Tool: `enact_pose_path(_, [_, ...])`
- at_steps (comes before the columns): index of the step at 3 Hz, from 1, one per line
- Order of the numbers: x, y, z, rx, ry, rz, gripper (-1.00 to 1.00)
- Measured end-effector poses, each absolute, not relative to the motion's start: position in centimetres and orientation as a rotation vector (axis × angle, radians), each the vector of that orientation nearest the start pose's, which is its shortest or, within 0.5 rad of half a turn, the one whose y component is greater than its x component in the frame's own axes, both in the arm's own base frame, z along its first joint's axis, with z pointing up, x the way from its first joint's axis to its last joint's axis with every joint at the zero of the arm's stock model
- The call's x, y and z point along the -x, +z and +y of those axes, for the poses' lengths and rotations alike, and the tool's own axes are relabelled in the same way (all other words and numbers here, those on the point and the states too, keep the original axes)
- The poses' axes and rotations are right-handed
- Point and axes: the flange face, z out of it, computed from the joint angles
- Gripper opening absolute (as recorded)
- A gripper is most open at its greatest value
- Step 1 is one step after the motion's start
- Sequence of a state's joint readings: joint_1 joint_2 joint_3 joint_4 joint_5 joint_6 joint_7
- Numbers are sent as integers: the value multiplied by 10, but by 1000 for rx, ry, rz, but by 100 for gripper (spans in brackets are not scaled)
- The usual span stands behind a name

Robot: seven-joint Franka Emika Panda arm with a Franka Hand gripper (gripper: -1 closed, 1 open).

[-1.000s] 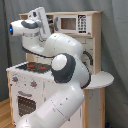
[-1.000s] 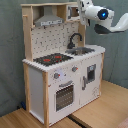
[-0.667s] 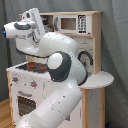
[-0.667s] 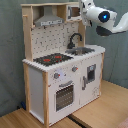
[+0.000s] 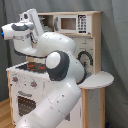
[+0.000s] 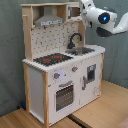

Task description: Play with the kitchen

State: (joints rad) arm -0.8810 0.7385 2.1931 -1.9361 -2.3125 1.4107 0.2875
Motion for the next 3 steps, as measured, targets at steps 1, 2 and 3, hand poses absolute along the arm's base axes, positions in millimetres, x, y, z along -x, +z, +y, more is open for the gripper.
enact_pose_path(1, [-390,723,333,-1381,1287,616,100])
enact_pose_path(2, [-377,706,365,-1279,1257,640,100])
enact_pose_path(3, [-362,686,397,-1202,1245,677,100])
